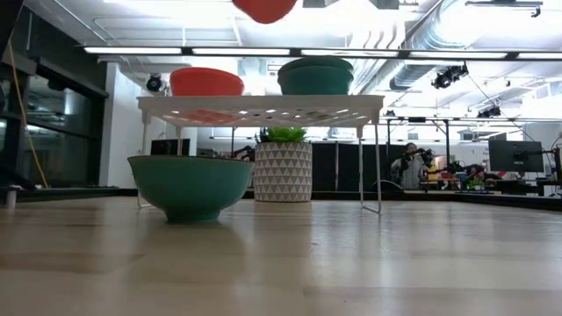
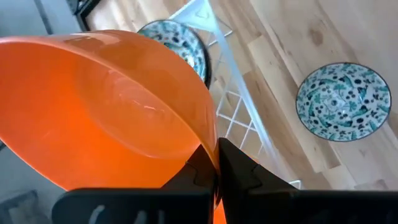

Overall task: Pick & Place Mini bowls
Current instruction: Stack the orange bowl on the orange bowl on the shelf

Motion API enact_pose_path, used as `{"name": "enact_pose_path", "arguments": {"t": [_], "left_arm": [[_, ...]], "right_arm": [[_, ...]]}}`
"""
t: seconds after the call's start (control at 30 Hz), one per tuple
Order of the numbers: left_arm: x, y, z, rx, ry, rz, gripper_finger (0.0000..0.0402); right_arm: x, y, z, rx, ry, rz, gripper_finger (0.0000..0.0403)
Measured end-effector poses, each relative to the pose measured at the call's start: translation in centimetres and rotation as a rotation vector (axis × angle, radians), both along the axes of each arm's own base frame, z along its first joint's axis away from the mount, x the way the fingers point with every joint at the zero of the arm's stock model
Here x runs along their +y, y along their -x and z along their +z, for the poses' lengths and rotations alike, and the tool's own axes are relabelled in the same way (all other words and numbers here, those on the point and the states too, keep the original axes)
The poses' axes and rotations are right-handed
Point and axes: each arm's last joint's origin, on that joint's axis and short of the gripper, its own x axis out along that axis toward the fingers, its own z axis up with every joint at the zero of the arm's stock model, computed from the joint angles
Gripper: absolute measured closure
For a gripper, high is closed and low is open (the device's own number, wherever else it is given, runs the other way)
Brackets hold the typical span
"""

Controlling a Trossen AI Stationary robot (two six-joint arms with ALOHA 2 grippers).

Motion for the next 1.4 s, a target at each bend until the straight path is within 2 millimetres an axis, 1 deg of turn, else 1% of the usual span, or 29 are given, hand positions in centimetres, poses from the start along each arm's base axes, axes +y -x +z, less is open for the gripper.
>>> {"name": "enact_pose_path", "arguments": {"t": [0.1,0.17,0.27,0.33,0.4,0.6,0.7,0.8,0.9,1.03,1.17,1.27,1.4], "left_arm": [[0.7,1.8,0.5,-0.011,0.018,0.058,0.0401],[1.4,2.7,0.3,-0.014,0.047,0.107,0.0401],[1.7,4.6,-0.6,0.041,0.099,0.125,0.0401],[1.7,4.9,-1.5,0.062,0.111,0.135,0.0401],[1.5,5.5,-2.7,0.128,0.132,0.110,0.0401],[1.5,4.8,-5.8,0.252,0.113,0.109,0.0401],[1.6,4.7,-6.0,0.260,0.077,0.122,0.0401],[1.7,4.0,-6.5,0.274,0.041,0.133,0.0401],[1.7,4.1,-6.5,0.284,0.036,0.114,0.0401],[2.1,3.3,-7.3,0.307,0.034,0.122,0.0401],[2.5,2.7,-7.7,0.340,-0.005,0.125,0.0401],[2.8,2.2,-8.4,0.363,0.025,0.109,0.0401],[2.9,1.6,-9.0,0.388,0.002,0.110,0.0401]], "right_arm": [[-0.1,0.3,-1.0,0.034,-0.002,-0.019,0.0219],[-0.2,0.4,-1.7,0.054,0.000,-0.027,0.0219],[-0.2,0.6,-2.6,0.077,-0.007,-0.040,0.0219],[-0.1,0.4,-3.2,0.092,-0.007,-0.044,0.0219],[-0.1,0.3,-3.7,0.106,-0.001,-0.044,0.0219],[0.3,-0.7,-5.2,0.133,0.013,-0.030,0.0219],[0.4,-1.1,-5.9,0.143,0.015,-0.027,0.0219],[0.6,-1.4,-6.6,0.159,0.005,-0.022,0.0219],[0.7,-1.7,-7.3,0.168,-0.004,-0.018,0.0219],[0.9,-2.0,-8.0,0.179,-0.023,-0.021,0.0219],[1.0,-2.3,-8.5,0.178,-0.033,-0.026,0.0219],[1.1,-2.4,-8.8,0.177,-0.049,-0.038,0.0219],[1.1,-2.4,-9.1,0.190,-0.065,-0.046,0.0219]]}}
